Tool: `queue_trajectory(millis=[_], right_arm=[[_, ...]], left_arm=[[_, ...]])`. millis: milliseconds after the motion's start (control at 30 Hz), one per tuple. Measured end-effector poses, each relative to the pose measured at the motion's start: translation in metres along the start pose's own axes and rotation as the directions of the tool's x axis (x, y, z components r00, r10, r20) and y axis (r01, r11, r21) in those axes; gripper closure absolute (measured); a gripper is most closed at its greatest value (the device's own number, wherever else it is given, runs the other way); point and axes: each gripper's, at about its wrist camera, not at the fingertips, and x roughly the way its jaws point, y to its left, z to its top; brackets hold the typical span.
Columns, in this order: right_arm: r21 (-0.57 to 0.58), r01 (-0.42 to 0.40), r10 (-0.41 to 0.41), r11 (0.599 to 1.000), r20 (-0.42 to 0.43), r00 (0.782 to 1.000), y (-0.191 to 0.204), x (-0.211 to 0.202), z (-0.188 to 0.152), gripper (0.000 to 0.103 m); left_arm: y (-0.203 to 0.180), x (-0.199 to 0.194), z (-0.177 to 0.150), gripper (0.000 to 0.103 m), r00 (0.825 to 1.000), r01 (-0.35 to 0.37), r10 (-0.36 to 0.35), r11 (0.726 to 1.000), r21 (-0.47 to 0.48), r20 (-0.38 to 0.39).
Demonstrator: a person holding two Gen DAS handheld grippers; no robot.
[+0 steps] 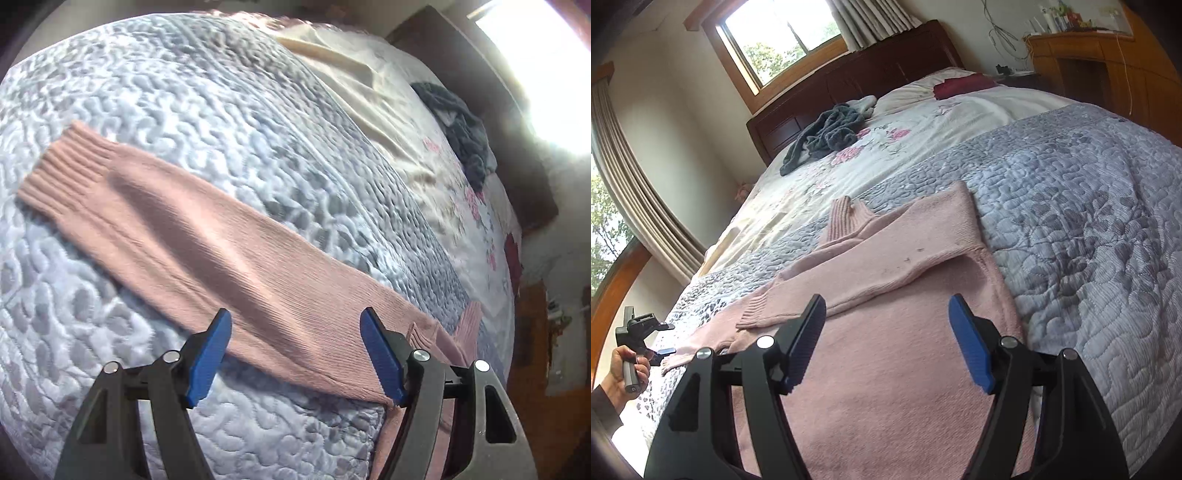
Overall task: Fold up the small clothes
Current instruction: 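Grasp the cuff of the other sleeve with the left gripper and lift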
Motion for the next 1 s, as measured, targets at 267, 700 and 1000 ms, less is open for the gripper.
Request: queue_trajectory(millis=[267, 700, 1000], right_arm=[[-0.135, -0.061, 0.052, 0.989, -0.072, 0.996, 0.083, -0.009, -0.012, 0.034], [-0.222, -0.047, 0.023, 0.974, -0.110, 0.994, 0.124, -0.019, -0.012, 0.034], [-0.216, -0.012, -0.014, 0.976, -0.118, 0.993, 0.124, -0.041, 0.006, 0.034]], left_arm=[[0.154, -0.029, 0.045, 0.031, 0.997, 0.015, 0.011, 0.948, -0.318, 0.081], [0.168, -0.024, 0.090, 0.096, 0.990, 0.058, -0.014, 0.950, -0.307, 0.144], [0.024, -0.109, 0.098, 0.097, 0.947, 0.200, -0.199, 0.980, 0.023, 0.253]])
